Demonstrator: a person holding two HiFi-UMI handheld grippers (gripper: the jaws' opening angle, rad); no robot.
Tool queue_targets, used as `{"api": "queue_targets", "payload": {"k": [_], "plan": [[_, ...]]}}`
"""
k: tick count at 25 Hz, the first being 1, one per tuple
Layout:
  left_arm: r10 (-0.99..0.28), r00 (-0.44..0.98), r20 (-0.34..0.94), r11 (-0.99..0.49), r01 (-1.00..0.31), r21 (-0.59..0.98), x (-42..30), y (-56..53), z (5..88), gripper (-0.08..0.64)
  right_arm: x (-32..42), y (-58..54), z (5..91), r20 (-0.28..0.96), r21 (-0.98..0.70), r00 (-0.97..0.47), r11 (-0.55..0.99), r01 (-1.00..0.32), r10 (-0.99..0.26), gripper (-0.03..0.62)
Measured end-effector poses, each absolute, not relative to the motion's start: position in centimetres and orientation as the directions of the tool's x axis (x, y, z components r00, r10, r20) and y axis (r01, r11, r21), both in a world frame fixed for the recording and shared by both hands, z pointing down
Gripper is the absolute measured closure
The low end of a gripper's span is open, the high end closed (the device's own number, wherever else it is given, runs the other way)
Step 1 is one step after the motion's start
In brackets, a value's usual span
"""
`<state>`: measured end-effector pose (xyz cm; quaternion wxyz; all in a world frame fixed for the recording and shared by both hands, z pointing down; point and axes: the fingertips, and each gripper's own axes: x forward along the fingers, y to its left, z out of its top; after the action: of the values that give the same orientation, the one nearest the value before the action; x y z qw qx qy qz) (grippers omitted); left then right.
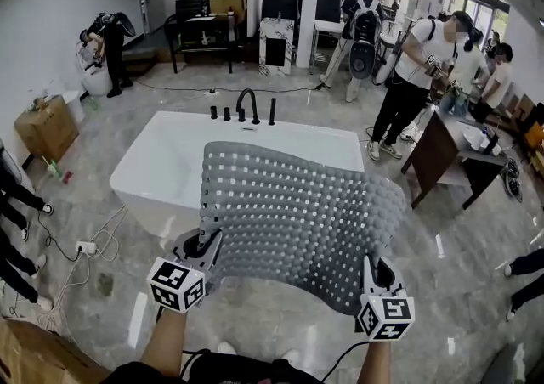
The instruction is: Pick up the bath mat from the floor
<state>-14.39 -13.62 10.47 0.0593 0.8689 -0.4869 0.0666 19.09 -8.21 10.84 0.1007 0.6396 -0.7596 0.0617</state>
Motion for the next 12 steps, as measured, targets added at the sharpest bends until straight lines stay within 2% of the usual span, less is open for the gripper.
{"api": "queue_targets", "payload": {"k": [12], "plan": [[-0.836,0.522,0.166,-0.524,-0.851,0.035,-15.15,-13.72,10.16,0.522,18.19,-8.25,10.54,0.232,0.039,-0.156,0.169,-0.985,-0.96,0.529]]}}
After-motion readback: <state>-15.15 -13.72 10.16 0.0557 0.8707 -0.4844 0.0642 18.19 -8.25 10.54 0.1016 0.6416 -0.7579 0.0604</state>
